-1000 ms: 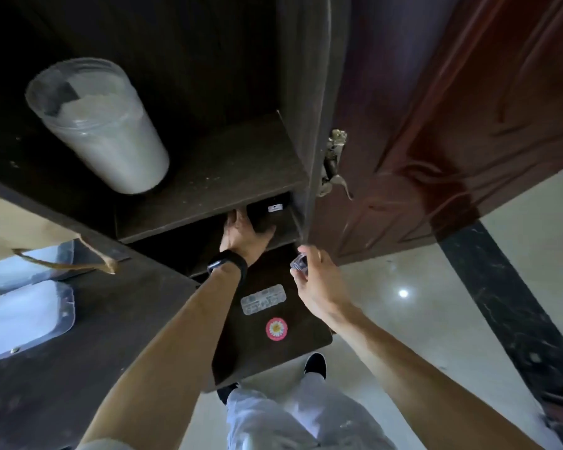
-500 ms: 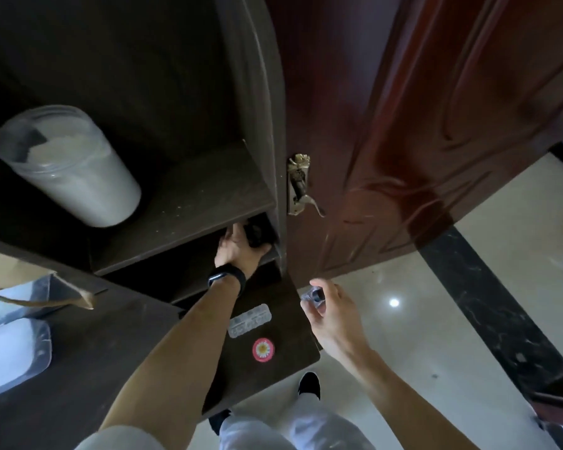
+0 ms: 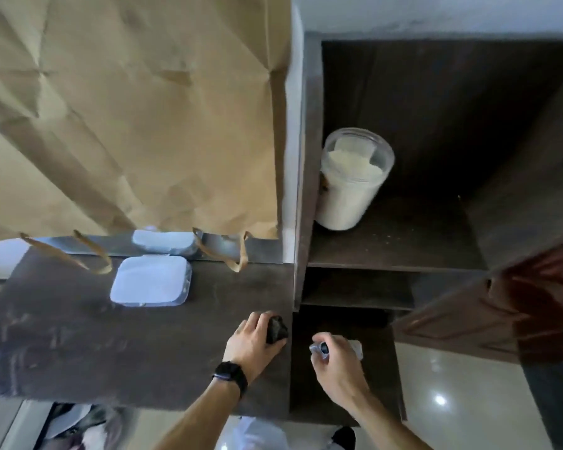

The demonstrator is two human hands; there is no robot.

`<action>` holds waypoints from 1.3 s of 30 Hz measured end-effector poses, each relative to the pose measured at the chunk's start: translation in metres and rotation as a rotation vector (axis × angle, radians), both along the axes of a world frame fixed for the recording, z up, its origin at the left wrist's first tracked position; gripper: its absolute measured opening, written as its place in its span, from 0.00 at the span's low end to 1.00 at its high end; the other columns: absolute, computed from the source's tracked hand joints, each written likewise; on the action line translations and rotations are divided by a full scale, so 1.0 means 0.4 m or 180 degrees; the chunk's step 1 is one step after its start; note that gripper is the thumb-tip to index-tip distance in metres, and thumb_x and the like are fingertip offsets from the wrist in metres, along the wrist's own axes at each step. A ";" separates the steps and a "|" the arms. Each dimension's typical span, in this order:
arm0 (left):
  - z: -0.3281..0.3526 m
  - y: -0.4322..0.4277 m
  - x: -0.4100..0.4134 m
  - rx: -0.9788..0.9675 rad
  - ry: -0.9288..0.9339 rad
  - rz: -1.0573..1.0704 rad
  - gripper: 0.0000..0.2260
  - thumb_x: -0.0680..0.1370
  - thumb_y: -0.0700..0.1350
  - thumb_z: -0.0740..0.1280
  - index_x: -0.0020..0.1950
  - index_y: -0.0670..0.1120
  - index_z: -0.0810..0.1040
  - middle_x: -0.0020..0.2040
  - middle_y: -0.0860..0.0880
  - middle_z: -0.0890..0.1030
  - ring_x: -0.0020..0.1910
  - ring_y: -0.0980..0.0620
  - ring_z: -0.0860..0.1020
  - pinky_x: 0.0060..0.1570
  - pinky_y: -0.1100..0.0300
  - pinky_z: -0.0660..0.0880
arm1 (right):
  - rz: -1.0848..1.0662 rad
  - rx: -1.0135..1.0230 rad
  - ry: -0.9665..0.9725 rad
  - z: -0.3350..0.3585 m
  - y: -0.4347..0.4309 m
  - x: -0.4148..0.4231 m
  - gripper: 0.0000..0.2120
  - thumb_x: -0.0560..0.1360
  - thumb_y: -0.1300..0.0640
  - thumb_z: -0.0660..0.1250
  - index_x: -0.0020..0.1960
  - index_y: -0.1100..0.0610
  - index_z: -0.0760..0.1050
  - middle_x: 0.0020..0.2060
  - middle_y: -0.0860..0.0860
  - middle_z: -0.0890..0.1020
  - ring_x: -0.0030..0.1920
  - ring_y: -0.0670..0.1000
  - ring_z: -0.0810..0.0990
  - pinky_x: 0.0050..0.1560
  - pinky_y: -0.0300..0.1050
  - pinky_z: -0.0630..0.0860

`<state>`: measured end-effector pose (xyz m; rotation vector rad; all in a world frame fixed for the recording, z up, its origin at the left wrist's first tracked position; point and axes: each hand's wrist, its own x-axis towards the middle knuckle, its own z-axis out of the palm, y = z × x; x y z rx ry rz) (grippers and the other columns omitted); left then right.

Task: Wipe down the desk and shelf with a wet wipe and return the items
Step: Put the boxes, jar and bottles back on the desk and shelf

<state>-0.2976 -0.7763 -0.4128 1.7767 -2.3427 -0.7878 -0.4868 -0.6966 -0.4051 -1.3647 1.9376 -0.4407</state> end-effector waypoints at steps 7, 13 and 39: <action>-0.069 -0.205 0.102 0.0248 -0.0150 -0.0215 0.25 0.78 0.53 0.67 0.73 0.50 0.65 0.69 0.50 0.69 0.62 0.44 0.71 0.60 0.52 0.72 | 0.0329 0.0230 0.0459 -0.050 -0.164 0.196 0.17 0.81 0.57 0.61 0.69 0.50 0.68 0.65 0.47 0.71 0.62 0.48 0.76 0.60 0.39 0.71; -0.121 -0.283 0.140 0.0203 -0.0153 -0.0634 0.25 0.78 0.52 0.66 0.74 0.50 0.65 0.71 0.51 0.68 0.63 0.45 0.71 0.57 0.53 0.74 | -0.0064 0.0244 0.0947 -0.100 -0.291 0.275 0.16 0.80 0.55 0.65 0.67 0.53 0.74 0.60 0.52 0.77 0.55 0.54 0.82 0.53 0.47 0.77; -0.116 -0.173 0.087 0.0332 -0.0940 -0.0581 0.41 0.78 0.55 0.60 0.78 0.56 0.31 0.77 0.42 0.28 0.79 0.43 0.40 0.75 0.40 0.46 | 0.0068 0.0600 0.1333 -0.096 -0.267 0.312 0.39 0.78 0.55 0.65 0.81 0.51 0.45 0.80 0.54 0.41 0.59 0.55 0.78 0.52 0.49 0.80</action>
